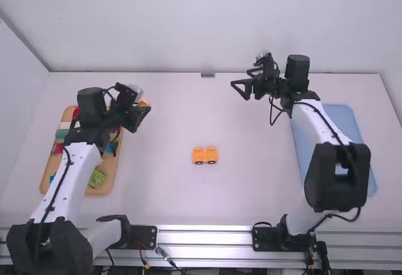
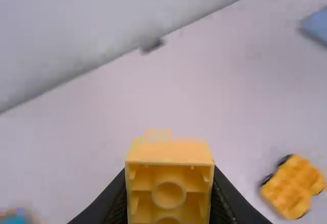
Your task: Assemble lego blocks to make yellow taxi
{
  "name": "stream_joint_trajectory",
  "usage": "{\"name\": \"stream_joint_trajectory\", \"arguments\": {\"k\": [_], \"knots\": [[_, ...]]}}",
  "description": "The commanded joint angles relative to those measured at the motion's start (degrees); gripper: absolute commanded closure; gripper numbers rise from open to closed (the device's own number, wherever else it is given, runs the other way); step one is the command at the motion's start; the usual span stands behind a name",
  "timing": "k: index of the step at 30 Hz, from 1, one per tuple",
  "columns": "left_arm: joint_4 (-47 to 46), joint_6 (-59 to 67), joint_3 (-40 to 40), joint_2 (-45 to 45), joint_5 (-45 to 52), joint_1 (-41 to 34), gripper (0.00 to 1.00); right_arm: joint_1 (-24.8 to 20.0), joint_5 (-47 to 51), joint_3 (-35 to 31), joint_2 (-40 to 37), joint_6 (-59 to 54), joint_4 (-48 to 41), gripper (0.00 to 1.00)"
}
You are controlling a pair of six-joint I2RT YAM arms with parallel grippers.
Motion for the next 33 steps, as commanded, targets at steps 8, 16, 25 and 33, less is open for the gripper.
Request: {"name": "stream_joint_trajectory", "arguments": {"k": [8, 16, 25, 33], "knots": [[18.40, -6.45, -1.64, 9.20, 23.45, -8.02, 0.90, 4.57, -26.29, 1.53, 6.62, -0.37, 10.40, 0.01], [38.49, -16.17, -1.64, 18.34, 38.86, -8.44, 0.89, 7.32, -26.71, 1.53, 6.60, -0.39, 13.51, 0.01], [47.74, -22.91, -1.64, 22.43, 38.97, -11.47, 0.88, 10.84, -27.12, 1.53, 6.60, -0.13, 18.18, 0.11], [45.66, -19.28, -1.68, 22.43, 38.93, -11.52, 0.87, 13.25, -30.29, 1.53, 6.60, 3.63, 23.04, 0.23]]}}
